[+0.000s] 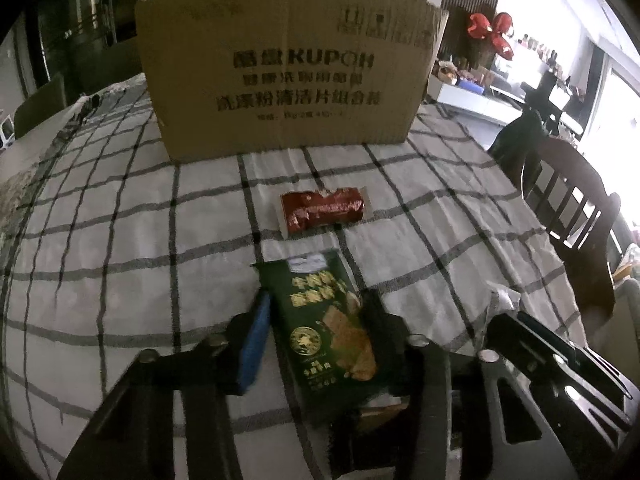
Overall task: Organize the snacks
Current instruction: 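Grasp the green cracker bag with the left tool while the right tool grasps the white stick snack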
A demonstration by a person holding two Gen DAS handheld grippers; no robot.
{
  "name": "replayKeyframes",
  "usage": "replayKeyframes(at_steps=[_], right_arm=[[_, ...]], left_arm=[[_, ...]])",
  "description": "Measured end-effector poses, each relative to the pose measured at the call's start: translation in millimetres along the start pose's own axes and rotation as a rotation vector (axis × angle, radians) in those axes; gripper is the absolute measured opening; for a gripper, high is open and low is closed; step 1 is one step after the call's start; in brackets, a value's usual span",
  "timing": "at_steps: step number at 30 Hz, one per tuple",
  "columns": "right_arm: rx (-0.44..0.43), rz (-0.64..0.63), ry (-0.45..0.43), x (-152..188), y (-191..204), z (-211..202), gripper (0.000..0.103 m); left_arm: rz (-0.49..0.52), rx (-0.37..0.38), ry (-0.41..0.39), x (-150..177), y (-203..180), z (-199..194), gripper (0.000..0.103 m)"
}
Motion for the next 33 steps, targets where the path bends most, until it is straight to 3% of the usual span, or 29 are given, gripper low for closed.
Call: replayKeyframes(at_steps=[3, 7, 8, 10, 12, 16, 22, 33], right_arm=[[-0.009, -0.012, -0.021, -4.8, 1.5, -6.5, 0.021], [-0.013, -0.017, -0.034, -9.1, 1.5, -11.3, 0.021], [-0.012, -0.017, -0.031, -9.2, 1.0, -11.1, 0.021], [-0.009, -0.021, -0.03, -9.3, 0.7, -10.6, 0.021], [-0.014, -0.03, -0.024, -8.1, 2.4, -10.3, 0.021], [-0.023, -0.032, -0.016, -6.9, 2.2, -9.7, 0.02], [-0.032, -0.039, -0.008, -7.0, 1.7, -6.9, 0.02], [-0.051, -0.061, -0.006, -9.7, 5.0, -6.1, 0.02]], left_arm=[[0.009, 0.0, -0.02, -1.8, 0.4, -7.2, 0.024], [0.013, 0.002, -0.017, -0.3, 1.1, -8.2, 0.025], [0.011, 0.005, -0.008, 0.7, 0.8, -7.4, 0.026], [0.02, 0.014, -0.003, 1.6, -1.8, -7.8, 0.043], [0.025, -0.002, -0.002, 1.6, -3.4, -6.8, 0.052], [0.03, -0.013, 0.012, 1.9, -6.9, -1.4, 0.055], [0.044, -0.049, 0.038, 5.6, -11.0, 10.3, 0.056], [0.016, -0.016, 0.004, 2.0, -5.1, -1.2, 0.049]])
Point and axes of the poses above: each gripper's, at about its wrist camera, not at the fingertips, and z roughly the way its jaws point, y to its left, x to its underside, the point moved 8 cm from there along z, roughly the way its jaws point
